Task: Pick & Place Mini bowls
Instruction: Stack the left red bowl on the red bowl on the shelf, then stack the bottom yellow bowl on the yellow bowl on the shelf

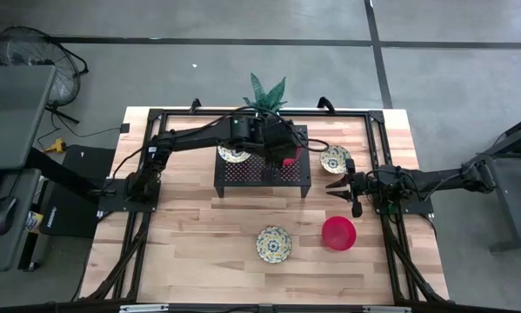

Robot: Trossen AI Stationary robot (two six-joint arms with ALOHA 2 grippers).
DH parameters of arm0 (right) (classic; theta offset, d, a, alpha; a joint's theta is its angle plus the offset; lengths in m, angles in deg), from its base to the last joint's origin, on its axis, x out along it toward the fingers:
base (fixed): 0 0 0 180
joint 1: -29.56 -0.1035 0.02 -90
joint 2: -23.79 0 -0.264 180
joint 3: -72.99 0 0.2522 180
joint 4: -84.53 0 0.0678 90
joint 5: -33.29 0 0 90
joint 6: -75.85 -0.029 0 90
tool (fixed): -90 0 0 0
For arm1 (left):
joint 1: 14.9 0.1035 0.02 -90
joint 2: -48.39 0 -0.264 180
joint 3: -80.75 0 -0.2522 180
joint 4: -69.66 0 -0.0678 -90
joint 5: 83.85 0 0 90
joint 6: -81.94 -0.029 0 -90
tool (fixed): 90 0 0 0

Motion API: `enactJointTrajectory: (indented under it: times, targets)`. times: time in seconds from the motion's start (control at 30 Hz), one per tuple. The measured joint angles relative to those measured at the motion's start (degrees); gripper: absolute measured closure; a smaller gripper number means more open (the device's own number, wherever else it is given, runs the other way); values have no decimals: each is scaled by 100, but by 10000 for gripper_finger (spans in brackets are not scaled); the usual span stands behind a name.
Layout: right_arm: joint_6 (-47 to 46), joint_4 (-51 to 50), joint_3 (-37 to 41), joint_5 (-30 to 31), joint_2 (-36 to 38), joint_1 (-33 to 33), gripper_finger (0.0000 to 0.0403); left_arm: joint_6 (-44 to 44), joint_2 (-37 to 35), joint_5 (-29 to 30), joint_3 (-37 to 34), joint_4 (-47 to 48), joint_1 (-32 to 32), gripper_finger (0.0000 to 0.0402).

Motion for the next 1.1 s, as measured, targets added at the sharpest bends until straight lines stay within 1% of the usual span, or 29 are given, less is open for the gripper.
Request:
enactJointTrajectory:
  times: [0.13,0.2,0.3,0.57,0.63,0.7,0.87,1.1]
  targets:
    - [0,0,-1,0,0,1,329,7,26,168,-11,-47,-4,279]
    - [0,0,1,0,0,-1,329,169,22,265,-9,-164,-31,279]
    - [0,-1,-1,0,0,-1,329,427,22,578,-9,-274,-133,279]
    - [0,0,1,0,0,1,329,422,22,1476,-42,-1067,-525,279]
    - [0,0,2,0,0,0,329,463,25,1715,-71,-1031,-614,279]
    - [0,0,0,0,0,0,329,456,28,1752,-74,-984,-694,279]
    - [0,0,2,0,0,1,329,330,28,1532,-74,-932,-953,279]
    - [0,0,1,0,0,1,329,458,28,1538,-74,-375,-1347,279]
